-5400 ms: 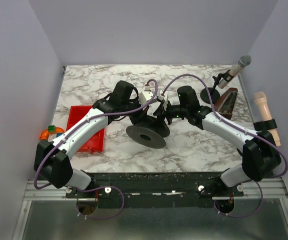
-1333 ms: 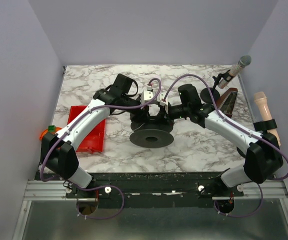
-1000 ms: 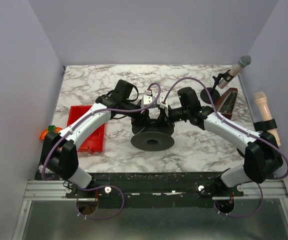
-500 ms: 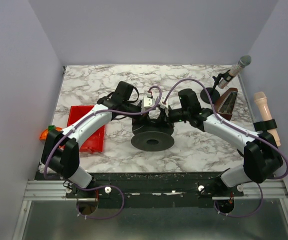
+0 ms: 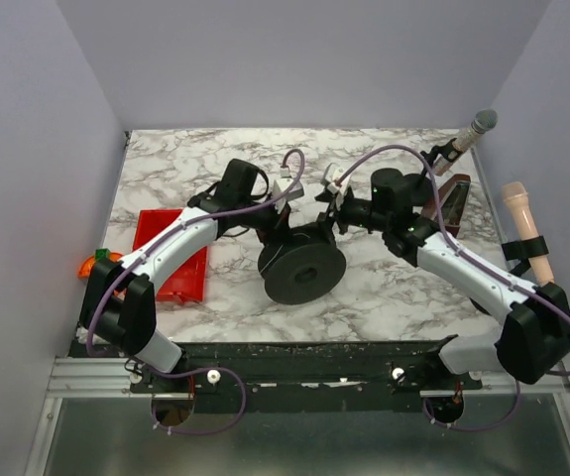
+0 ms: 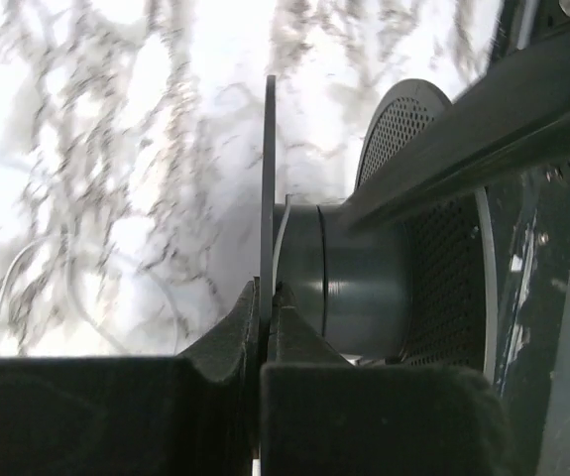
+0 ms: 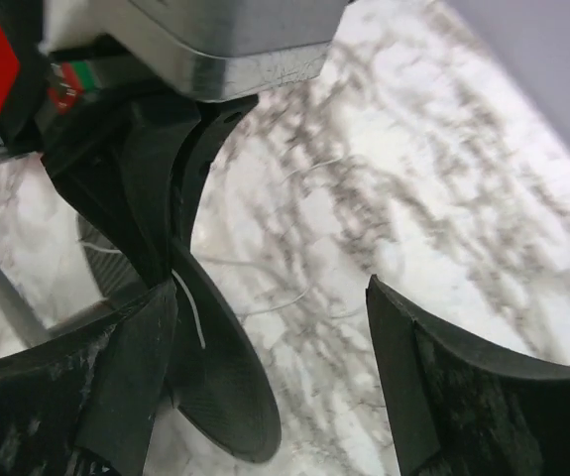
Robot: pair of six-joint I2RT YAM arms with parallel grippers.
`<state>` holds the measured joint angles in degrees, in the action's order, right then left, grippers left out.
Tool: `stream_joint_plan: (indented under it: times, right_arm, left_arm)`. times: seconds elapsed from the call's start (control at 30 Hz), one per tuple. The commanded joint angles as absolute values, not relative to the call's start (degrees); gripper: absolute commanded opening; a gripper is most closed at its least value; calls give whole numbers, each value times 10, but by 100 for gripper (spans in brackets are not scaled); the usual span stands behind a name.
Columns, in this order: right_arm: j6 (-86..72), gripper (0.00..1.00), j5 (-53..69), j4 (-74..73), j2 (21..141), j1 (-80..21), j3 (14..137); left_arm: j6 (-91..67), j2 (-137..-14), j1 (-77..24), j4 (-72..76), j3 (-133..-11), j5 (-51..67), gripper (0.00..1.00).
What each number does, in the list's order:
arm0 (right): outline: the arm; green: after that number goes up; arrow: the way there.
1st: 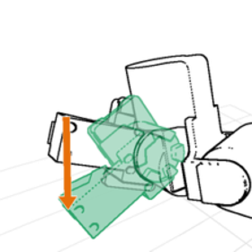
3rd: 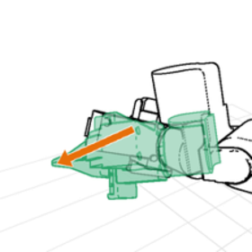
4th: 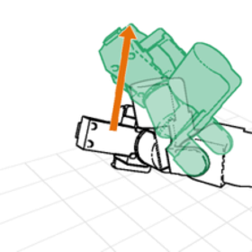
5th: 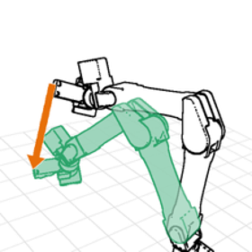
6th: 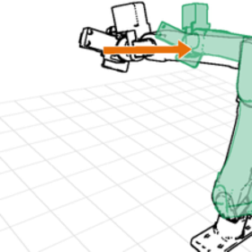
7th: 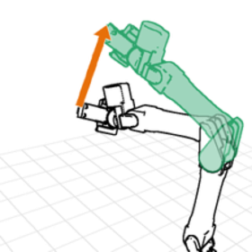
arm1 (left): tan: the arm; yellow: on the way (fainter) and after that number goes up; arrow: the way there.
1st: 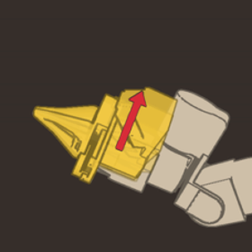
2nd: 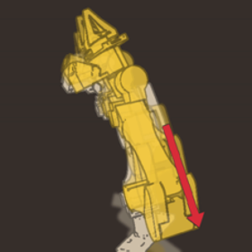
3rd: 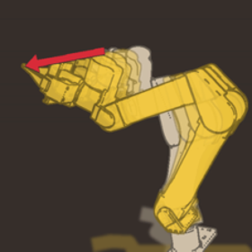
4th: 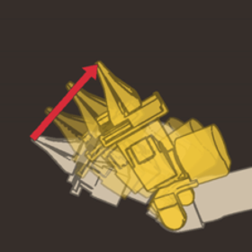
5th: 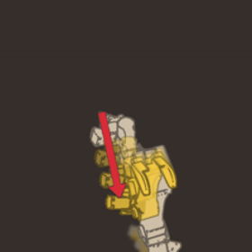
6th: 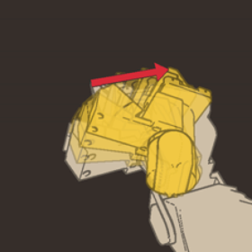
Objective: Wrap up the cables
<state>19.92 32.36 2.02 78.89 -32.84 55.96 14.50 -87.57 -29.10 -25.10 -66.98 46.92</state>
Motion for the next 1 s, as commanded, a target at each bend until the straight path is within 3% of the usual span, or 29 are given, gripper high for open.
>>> stream_joint_plan:
  times: [0.0,0.33,0.53,0.73,0.97]
  right_arm:
    - [129,86,201,85,723,-309,581]
    - [69,86,149,141,624,-294,538]
    - [84,87,180,257,596,-294,451]
    - [127,86,258,395,681,-340,410]
    - [118,88,281,529,858,-361,493]
  left_arm:
    - [11,-862,-241,-250,-735,418,0]
    - [-76,-853,-164,-280,-891,382,0]
    - [-55,-865,-140,-370,-1104,351,0]
    - [-33,-887,-140,-445,-1290,328,0]
    - [-28,-896,-140,-497,-1408,338,0]
